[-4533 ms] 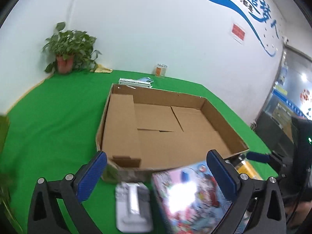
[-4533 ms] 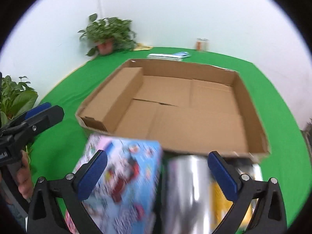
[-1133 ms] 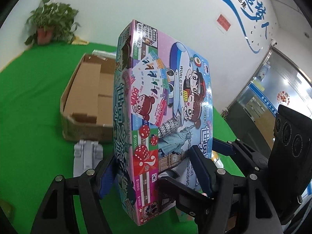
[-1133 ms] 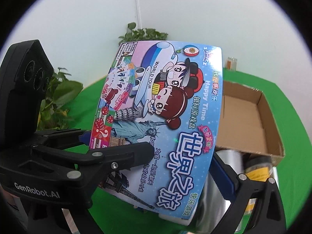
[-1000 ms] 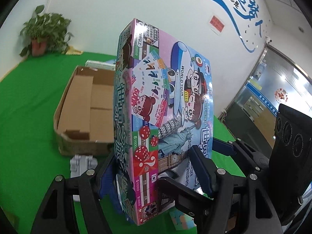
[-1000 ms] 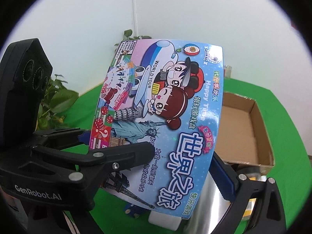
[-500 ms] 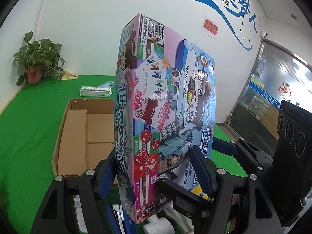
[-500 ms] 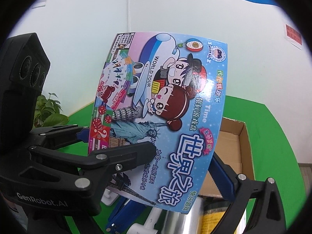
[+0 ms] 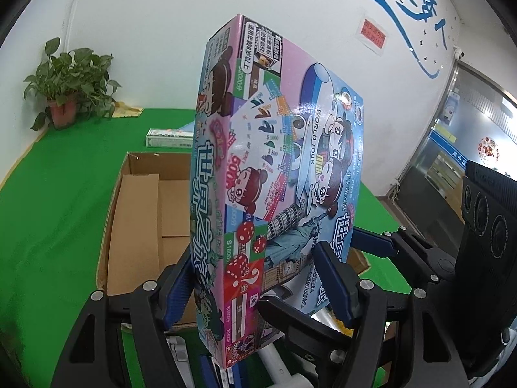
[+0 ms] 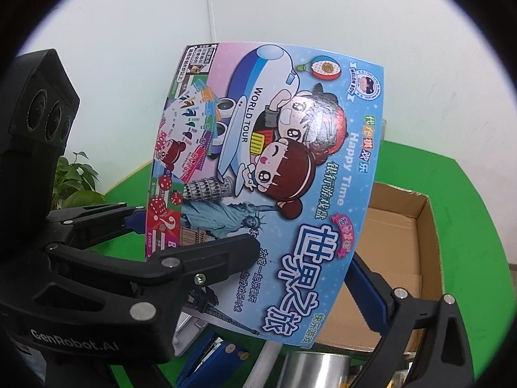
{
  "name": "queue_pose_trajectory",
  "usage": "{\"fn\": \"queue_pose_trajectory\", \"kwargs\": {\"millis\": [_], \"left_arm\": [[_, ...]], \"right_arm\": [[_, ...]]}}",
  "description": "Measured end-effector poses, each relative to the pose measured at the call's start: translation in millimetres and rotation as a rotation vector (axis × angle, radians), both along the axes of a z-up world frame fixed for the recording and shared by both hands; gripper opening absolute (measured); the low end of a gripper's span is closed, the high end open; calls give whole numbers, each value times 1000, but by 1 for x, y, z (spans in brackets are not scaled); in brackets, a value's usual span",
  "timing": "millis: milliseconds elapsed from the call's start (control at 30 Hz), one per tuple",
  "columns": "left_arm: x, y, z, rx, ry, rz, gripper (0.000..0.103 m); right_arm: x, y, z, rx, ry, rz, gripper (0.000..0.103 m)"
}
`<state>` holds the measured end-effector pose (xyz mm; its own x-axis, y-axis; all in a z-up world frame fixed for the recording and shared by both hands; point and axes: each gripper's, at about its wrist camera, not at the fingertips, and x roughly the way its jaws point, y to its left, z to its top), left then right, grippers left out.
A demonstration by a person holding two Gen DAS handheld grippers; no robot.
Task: Organize rigid objects
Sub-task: 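Carry the boxed game over the cardboard box and lower it inside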
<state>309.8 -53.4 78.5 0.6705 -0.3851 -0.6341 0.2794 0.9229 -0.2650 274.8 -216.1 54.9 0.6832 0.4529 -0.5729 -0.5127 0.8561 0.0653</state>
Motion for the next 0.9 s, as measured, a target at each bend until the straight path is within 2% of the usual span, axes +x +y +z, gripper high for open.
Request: {"fn": "queue_pose_trajectory", "kwargs": {"millis": [333,633,733,900], "left_arm": [[47,7,-40,7,113,32,68],[66,7,-80,6,231,63,67],[70,4,-88,24,255,75,66],[72,-4,-85,51,282,115,60]], "right_arm": [[63,26,-33,-17,152,35,98],[88,34,-72,-19,311,58,97],[93,36,-81,-16,360,68,96],[107,37,-89,-12,424,86,93]]}}
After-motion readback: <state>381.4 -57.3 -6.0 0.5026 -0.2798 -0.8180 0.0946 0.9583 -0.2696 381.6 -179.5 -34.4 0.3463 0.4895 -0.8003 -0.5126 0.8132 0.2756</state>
